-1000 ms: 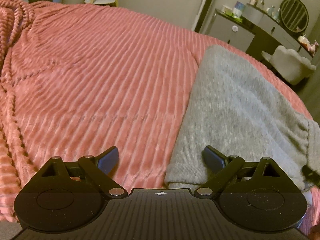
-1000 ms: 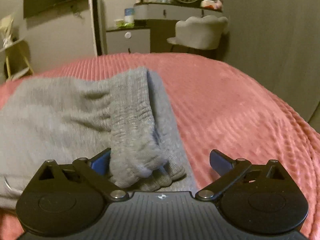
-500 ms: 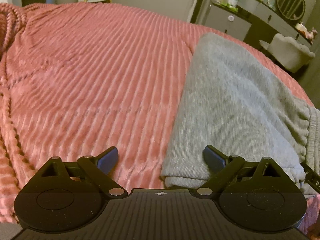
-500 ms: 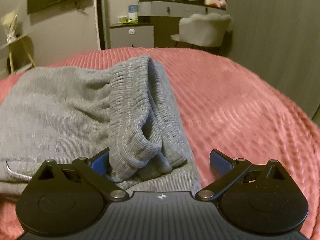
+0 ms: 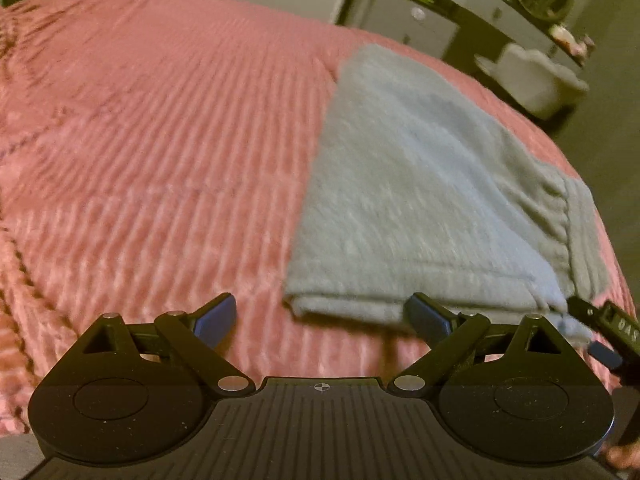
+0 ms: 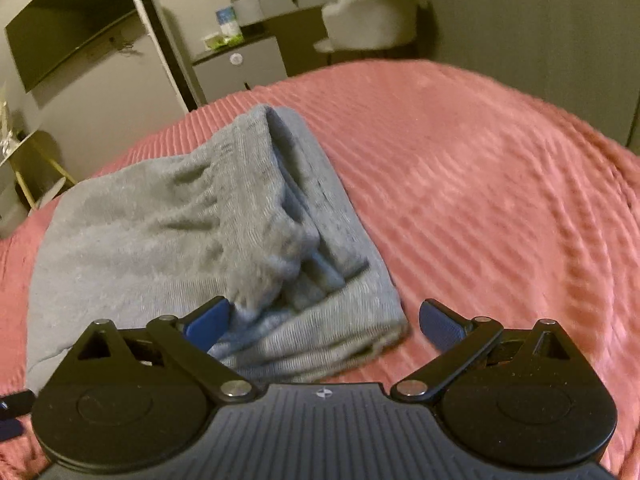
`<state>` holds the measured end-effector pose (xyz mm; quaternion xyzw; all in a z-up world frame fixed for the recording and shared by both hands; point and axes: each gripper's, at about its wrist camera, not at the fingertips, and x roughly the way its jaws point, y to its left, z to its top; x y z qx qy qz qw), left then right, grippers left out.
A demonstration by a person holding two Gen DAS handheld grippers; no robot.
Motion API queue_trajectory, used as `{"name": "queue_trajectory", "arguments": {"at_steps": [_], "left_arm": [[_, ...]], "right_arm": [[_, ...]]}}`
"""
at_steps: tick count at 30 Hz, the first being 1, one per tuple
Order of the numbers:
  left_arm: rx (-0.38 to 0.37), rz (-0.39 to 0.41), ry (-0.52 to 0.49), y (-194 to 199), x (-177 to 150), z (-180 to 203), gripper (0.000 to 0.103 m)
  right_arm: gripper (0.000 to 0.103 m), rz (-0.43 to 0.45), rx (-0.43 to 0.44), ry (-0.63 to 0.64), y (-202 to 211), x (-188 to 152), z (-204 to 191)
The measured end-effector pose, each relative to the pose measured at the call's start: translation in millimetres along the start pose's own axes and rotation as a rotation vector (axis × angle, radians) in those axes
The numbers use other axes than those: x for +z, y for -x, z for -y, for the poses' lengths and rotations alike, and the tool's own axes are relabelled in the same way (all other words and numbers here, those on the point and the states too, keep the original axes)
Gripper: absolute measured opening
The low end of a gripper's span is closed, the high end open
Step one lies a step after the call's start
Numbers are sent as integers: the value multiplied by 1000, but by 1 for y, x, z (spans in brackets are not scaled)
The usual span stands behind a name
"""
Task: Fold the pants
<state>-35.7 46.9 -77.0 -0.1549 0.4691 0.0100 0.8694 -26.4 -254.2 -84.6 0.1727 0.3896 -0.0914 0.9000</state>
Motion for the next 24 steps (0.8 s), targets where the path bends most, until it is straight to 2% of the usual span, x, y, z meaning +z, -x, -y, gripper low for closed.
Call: {"name": "queue_trajectory", "arguments": {"at_steps": [2,4,6,8,10,14,17,20,24], "left_arm": [[-19,-26,-23,4,2,3,97],[-99,-39,-58,13,11,3,97],[-178,-2,-72,20,23,-3,97],[-219,44,-88,19,40,-15,97],[-227,46,-83,9,56,-25,97],[-304,-18,-28,-29,85,-48,96],[-366,-54,-10,-59,98,-51,96],[-440,-111,-12,-89,103,-47,96],[-545,-105,-45,-104,113,-45,98]], "right_arm": [[100,-29,31,-34,6,3,5],[100,-45,108,-38,12,13,10],[100,-35,159,-14,18,26,16],[100,-55,209,7,17,42,22],[100,-99,270,5,9,56,30],[100,-209,398,-57,-25,79,47],[100,-238,449,-75,-54,90,56],[100,-318,472,-113,-89,95,68],[101,-313,599,-190,-112,103,84]]}}
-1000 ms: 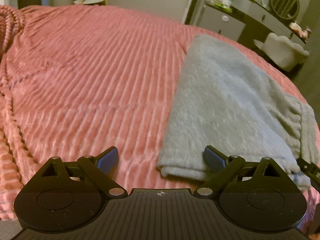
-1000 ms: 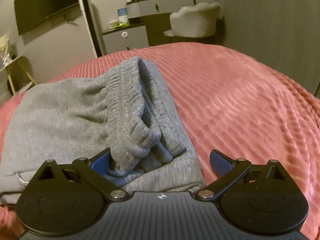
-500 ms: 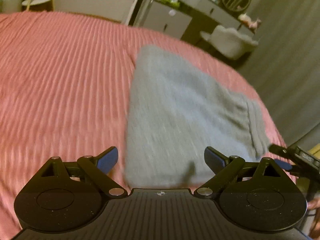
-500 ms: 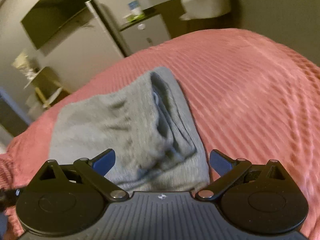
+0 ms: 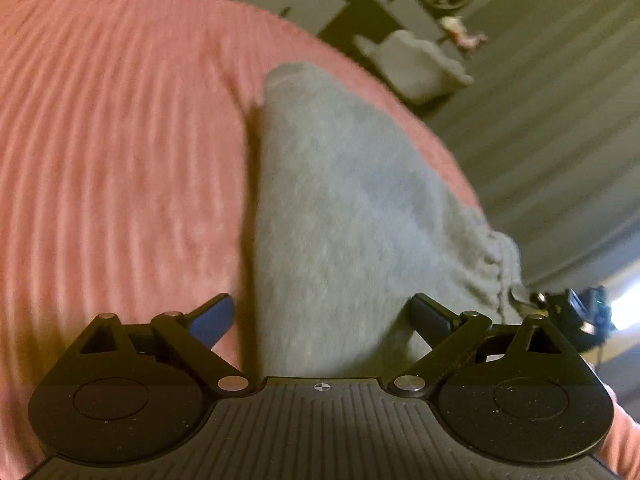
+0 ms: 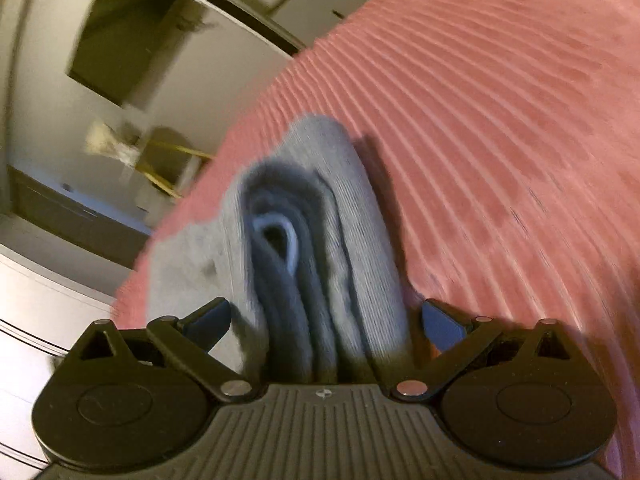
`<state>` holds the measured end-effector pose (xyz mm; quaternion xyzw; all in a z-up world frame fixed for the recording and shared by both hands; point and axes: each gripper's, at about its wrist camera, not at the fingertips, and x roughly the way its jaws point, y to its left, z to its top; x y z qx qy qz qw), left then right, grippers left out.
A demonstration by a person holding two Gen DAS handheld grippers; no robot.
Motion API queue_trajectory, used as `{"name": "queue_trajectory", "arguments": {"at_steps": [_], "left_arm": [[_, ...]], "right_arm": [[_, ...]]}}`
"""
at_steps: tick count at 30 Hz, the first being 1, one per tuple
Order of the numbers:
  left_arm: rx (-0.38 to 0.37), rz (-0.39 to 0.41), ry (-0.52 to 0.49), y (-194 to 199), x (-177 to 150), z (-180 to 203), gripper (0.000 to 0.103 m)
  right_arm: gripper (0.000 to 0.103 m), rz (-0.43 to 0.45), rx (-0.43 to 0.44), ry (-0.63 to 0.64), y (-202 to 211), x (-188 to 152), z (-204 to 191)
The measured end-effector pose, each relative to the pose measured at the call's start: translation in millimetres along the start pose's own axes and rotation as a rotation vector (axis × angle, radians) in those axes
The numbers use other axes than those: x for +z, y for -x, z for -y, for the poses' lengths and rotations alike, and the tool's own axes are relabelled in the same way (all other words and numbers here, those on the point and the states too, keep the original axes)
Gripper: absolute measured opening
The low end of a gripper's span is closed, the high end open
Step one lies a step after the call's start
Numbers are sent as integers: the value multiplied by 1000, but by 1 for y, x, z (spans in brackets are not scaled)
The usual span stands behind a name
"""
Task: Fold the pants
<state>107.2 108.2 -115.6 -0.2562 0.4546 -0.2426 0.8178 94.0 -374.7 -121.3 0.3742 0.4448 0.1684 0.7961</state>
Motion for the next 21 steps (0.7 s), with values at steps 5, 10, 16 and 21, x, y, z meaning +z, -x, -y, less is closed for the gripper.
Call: {"name": "queue_trajectory", "arguments": {"at_steps": [5,10,16,21], "left_arm": [[-42,-38,-72,-22,6,16,99],[-108,-1,-123,-20,11,31,98],[-68,-17,-96,-58,20,32,86],[111,-46,-200,-54,20,68,50]], "right_arm": [[101,-31,101,15,-16,6,-1],[99,-79,111,121,-24,0,-23],[99,-126,113,103,-46,15,-18],[73,-89,-95,398,-47,-10,-71]]}}
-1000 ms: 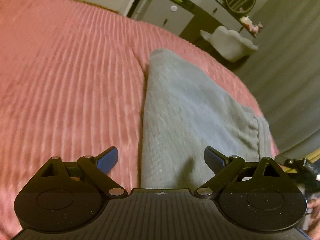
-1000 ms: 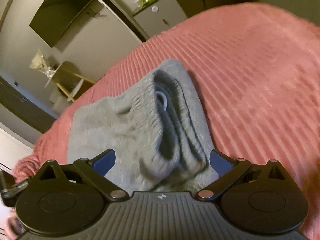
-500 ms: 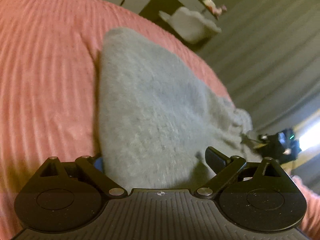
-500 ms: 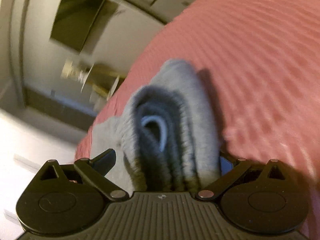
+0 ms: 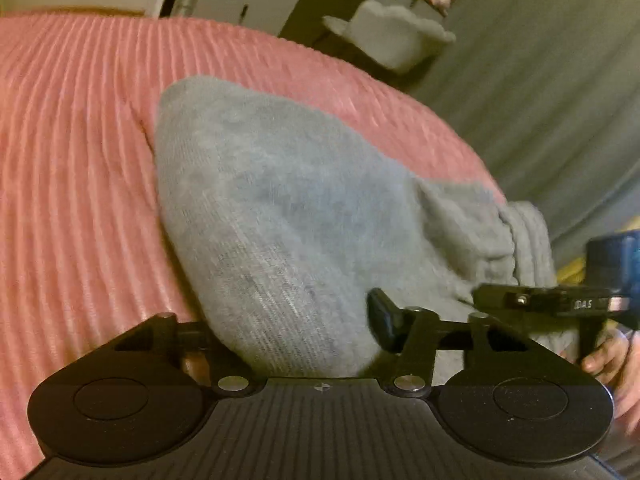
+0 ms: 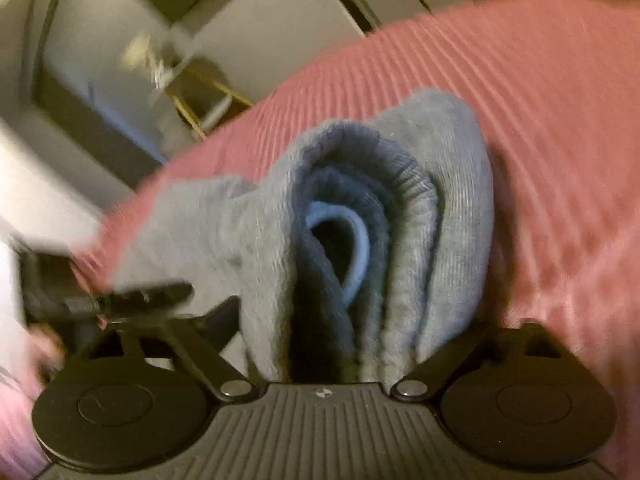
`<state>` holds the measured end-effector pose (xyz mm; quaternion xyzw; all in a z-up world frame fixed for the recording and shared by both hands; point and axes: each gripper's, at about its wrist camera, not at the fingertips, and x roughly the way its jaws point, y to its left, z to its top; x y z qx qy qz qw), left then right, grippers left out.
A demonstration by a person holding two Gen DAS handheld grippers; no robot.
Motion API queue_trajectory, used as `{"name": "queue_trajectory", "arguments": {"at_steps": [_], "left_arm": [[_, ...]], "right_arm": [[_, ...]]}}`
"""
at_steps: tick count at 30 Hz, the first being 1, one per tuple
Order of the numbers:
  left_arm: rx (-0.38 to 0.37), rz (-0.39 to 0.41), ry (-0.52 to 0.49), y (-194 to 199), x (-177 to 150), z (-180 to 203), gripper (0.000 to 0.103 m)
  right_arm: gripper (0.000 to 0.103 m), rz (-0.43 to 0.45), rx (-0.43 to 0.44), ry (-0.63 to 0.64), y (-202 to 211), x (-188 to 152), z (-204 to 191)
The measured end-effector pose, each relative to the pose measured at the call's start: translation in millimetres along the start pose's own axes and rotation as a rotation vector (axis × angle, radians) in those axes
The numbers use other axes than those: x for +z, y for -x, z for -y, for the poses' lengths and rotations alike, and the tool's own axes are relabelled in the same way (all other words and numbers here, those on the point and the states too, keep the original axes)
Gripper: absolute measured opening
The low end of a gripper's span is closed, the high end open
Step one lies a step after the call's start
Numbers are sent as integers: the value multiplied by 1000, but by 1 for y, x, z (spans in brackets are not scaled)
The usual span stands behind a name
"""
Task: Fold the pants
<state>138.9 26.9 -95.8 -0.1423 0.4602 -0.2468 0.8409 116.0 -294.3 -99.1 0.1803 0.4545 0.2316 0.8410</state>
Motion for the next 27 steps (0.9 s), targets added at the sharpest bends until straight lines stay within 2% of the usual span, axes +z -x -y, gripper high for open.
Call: {"name": "queue_trajectory", "arguments": {"at_steps": [4,7,12,15,17,18,20,21,22,24,25,27], "left_arm": [[32,37,-16,7,9,13,36],[55,64,-6,11,20,16,31],[87,133,-32,20,41,19,27],[130,177,-49,19,57,22,28],[195,179,-59,13,64,17,36],[234,167,-53,8,68,15,40],[299,129,-47,5,67,4,48],[325,126,-40,9,62,-1,56],[351,143,-40,15,58,-5,65],[438,205,-65,34,48,-6,72],[477,231,-79,42,44,-5,72],[502,273,-84,58,37,4,74]], "right_arm": [[67,71,-69,117,15,1,-31],[66,122,-53,160,21,9,-46],[65,165,-57,194,15,37,-63],[65,198,-56,165,0,57,-63],[66,232,-74,159,-8,69,-65],[72,234,-103,167,-13,72,-63],[80,218,-236,194,-22,74,-58],[85,208,-290,205,-24,72,-56],[88,215,-339,211,-23,69,-54],[101,271,-445,262,-13,59,-56],[100,298,-480,277,-6,53,-56],[100,342,-482,279,6,43,-61]]}}
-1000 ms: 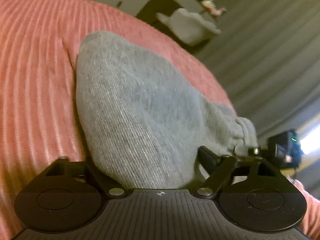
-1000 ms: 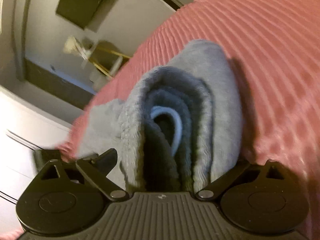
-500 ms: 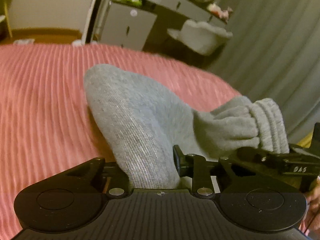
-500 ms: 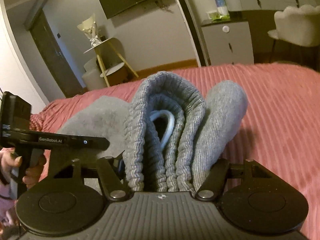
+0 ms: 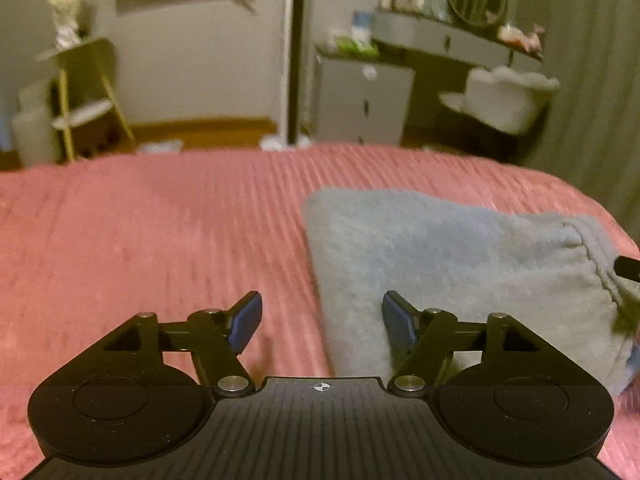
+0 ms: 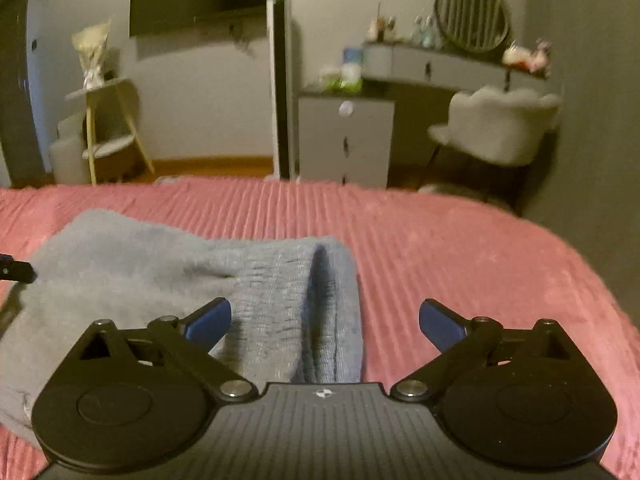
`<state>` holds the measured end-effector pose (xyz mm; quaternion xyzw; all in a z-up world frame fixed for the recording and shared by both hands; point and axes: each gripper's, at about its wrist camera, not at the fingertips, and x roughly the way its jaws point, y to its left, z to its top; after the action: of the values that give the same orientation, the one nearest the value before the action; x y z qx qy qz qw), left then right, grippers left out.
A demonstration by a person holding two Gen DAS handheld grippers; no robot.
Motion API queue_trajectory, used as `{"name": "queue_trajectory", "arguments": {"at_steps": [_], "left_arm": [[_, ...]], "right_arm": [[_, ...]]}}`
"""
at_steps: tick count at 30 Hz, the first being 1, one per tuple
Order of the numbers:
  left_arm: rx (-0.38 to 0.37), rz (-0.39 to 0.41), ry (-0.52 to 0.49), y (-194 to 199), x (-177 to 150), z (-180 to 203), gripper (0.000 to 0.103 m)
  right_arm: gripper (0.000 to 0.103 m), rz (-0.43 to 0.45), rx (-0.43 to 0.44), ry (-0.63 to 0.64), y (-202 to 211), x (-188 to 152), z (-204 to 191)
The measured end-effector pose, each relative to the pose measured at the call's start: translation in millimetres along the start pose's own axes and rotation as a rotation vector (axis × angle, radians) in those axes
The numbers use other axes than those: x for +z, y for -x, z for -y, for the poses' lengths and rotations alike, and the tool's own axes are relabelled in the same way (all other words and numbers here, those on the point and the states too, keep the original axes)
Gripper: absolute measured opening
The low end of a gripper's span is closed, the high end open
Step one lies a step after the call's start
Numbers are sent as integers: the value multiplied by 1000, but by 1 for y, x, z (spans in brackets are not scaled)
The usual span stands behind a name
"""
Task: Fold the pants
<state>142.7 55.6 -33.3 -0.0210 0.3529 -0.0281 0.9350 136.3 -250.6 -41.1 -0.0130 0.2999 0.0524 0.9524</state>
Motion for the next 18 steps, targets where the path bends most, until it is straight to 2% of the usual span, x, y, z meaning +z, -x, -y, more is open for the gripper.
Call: {"name": "queue_trajectory", "arguments": {"at_steps": [3,5,6,7,8,10,12,14,15,17,18], "left_arm": [[-84,11,13,23,-9,16,87],[-110,-9,-29,29,-25,30,88],[-91,-36,-80,27,-35,36,89],[-30,-72,-152,20,-45,42,89],[46,-84,-217,15,-56,44,89],[134,-65,-275,21,-67,38,90],[213,-73,-254,26,-71,23,90],[309,-135,-191,26,-73,17,86],[329,-181,-144,27,-73,11,85],[267,-237,-43,40,-78,7,85],[225,-239,-11,49,-81,8,87]], "right_arm": [[100,-15,31,16,8,-11,-10],[100,-93,-5,65,1,-26,-12],[100,-141,-39,86,-6,-33,-15],[100,-166,-40,77,-10,-37,-13],[100,-168,-37,41,-7,-39,-9],[100,-147,-37,-33,8,-32,-2],[100,-111,-45,-71,28,-29,-1],[100,-108,-41,-68,47,-35,-6],[100,-125,-30,-60,55,-41,-10],[100,-166,-8,-49,70,-52,-20],[100,-183,2,-39,76,-60,-26]]}}
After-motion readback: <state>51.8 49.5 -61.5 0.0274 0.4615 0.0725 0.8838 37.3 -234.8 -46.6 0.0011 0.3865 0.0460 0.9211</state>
